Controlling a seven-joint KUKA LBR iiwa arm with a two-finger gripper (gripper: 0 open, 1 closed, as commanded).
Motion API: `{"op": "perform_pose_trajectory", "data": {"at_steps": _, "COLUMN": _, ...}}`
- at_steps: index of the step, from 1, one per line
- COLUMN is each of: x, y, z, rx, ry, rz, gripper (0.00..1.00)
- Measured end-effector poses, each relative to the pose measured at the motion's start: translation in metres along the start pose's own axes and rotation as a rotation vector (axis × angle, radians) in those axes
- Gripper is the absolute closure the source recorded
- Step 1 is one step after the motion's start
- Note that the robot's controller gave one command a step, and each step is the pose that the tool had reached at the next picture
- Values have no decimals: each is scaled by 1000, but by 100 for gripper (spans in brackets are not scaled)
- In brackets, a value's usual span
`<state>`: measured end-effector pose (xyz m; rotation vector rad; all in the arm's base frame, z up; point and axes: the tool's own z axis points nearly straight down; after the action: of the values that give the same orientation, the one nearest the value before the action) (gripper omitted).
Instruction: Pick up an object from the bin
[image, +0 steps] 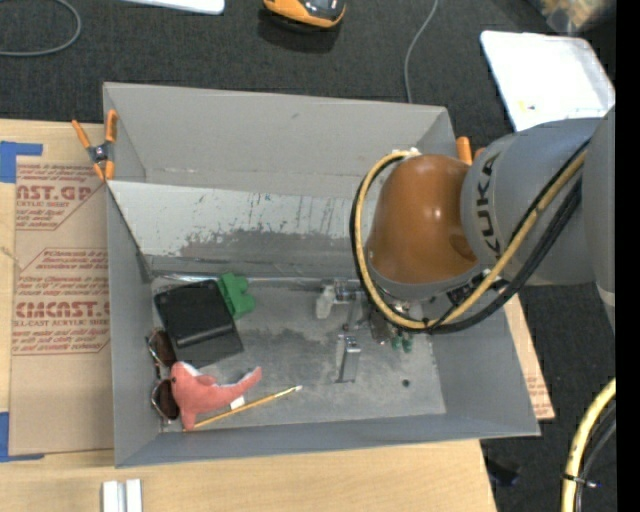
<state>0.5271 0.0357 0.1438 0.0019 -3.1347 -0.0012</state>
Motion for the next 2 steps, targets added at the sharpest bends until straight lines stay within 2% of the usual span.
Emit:
{"op": "perform_pose_trajectory", "data": {"at_steps": 1, "x": -2, "y": 0, "z": -4, "rx": 0, "ry": -7, "rz": 1, "gripper": 0}}
{"op": "perform_pose_trajectory", "data": {"at_steps": 2, "x": -1, "y": 44, "z": 19, "rx": -1, "ry": -8, "rz": 121, "gripper": 0}}
